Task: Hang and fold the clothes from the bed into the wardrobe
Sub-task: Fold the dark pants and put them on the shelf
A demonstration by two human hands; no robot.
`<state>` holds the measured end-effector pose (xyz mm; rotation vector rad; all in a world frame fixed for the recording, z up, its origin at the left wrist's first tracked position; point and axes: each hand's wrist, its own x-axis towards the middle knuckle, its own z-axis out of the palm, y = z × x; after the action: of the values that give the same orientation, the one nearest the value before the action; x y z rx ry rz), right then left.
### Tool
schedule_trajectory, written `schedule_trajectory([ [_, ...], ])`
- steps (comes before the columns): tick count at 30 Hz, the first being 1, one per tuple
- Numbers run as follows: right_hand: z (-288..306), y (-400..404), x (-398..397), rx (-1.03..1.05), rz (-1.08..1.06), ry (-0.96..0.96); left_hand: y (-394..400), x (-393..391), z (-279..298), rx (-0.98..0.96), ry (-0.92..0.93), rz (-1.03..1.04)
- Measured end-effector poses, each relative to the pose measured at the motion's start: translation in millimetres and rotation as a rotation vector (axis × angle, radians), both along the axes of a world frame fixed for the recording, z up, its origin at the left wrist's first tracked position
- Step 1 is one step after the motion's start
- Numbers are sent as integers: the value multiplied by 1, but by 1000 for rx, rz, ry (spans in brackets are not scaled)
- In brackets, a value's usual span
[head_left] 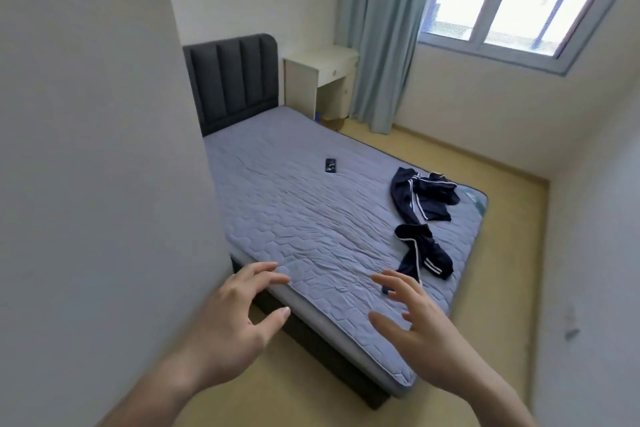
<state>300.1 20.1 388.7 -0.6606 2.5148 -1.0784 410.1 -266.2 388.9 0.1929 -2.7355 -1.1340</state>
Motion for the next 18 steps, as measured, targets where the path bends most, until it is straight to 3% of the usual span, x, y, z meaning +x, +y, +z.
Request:
schedule_trajectory([
  [10, -23, 147, -81, -75, -431, -2, 125, -217, -15, -63, -74, -466],
  [18, -54, 266, -185, -72, -444, -51, 244, -321, -49, -31, -154, -448],
])
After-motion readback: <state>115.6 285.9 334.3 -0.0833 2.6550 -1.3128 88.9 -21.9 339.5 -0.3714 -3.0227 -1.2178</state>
